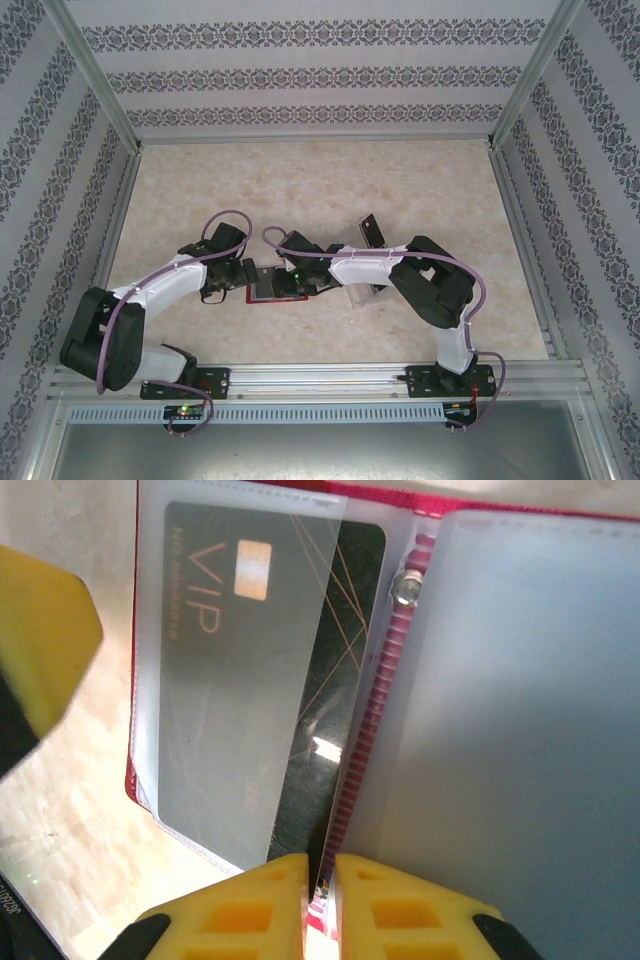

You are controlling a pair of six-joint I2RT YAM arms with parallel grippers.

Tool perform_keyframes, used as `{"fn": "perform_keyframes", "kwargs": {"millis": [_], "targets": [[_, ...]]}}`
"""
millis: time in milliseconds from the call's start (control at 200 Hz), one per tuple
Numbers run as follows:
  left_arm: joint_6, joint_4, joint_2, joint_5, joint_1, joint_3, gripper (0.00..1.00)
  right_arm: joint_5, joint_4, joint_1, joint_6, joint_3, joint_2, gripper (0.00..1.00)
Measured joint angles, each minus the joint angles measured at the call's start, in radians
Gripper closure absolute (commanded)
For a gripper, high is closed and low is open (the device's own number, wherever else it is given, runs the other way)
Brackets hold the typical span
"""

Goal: Put the credit cards into the card holder

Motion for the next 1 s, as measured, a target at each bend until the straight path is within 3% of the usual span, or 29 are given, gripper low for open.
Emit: {"fn": "perform_keyframes", "kwargs": {"millis": [685, 999], "targets": [[0.001, -0.016, 0.040, -0.022, 0.000, 0.014, 0.04, 0.039, -0.041, -0.036, -0.008, -0.006, -0.036, 0.91], [0.001, -0.019, 0.055, -0.024, 0.000, 0.005, 0.05, 0.039, -0.087, -0.024, -0.032, 0.068, 0.005, 0.91]]}}
